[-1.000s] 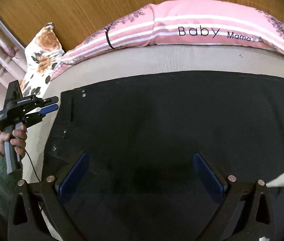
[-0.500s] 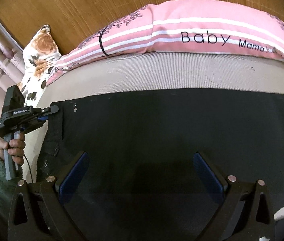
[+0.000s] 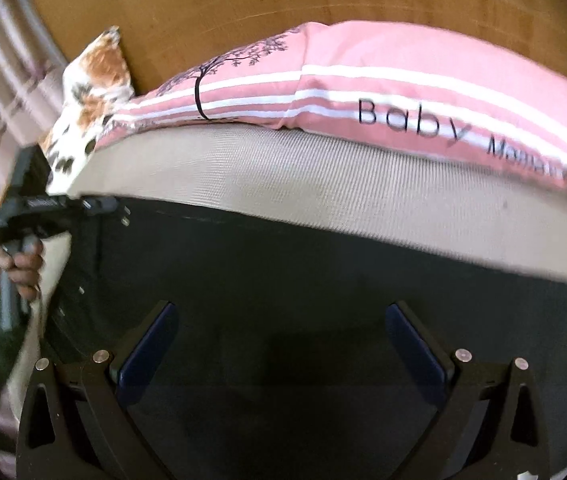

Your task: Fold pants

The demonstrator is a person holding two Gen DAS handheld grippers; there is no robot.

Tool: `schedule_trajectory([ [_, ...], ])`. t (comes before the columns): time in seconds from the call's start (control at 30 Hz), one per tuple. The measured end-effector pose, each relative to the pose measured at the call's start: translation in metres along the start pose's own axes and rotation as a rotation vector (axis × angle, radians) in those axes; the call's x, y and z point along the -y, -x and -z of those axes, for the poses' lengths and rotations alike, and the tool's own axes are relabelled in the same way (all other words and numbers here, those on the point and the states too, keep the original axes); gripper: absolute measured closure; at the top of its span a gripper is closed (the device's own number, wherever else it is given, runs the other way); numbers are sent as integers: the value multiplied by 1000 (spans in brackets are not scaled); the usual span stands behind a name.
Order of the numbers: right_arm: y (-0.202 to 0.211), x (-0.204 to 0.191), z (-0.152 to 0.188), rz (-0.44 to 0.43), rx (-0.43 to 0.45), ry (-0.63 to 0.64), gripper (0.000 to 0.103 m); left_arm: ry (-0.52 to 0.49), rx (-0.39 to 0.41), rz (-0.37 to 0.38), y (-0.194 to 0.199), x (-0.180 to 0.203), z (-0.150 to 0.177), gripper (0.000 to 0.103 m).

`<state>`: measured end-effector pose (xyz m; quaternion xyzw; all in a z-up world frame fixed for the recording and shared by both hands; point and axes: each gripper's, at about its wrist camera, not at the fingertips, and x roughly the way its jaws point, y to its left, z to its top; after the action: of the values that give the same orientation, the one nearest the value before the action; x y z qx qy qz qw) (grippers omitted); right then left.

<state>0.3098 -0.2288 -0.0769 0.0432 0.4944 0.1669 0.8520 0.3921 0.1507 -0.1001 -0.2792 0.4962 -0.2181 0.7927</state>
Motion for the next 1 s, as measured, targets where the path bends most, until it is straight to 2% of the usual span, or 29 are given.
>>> schedule_trajectory([
  [0.13,-2,16,-18,-8,-42,151,0,-61,106,73,34,29,13,95],
  [0.23,-8,28,-30,-61,-108,240,0,-131,172,120,56,48,25,95],
  [0.37,-18,43,-43,-137,-196,322,3,-191,207,165,77,63,35,95],
  [0.57,-28,66,-62,-268,-327,416,4,-226,226,148,84,75,42,95],
  [0.7,-40,89,-64,-289,-407,425,16,-236,225,117,89,75,45,95],
  [0.87,-50,99,-56,-306,-441,417,26,-240,214,73,86,74,43,95],
  [0.93,-46,99,-53,-299,-414,445,42,-242,214,60,85,72,43,95],
  [0.97,-45,99,-52,-300,-412,448,62,-246,214,52,83,73,43,95],
  [1.0,-44,98,-51,-292,-410,436,76,-248,213,49,83,73,42,95],
])
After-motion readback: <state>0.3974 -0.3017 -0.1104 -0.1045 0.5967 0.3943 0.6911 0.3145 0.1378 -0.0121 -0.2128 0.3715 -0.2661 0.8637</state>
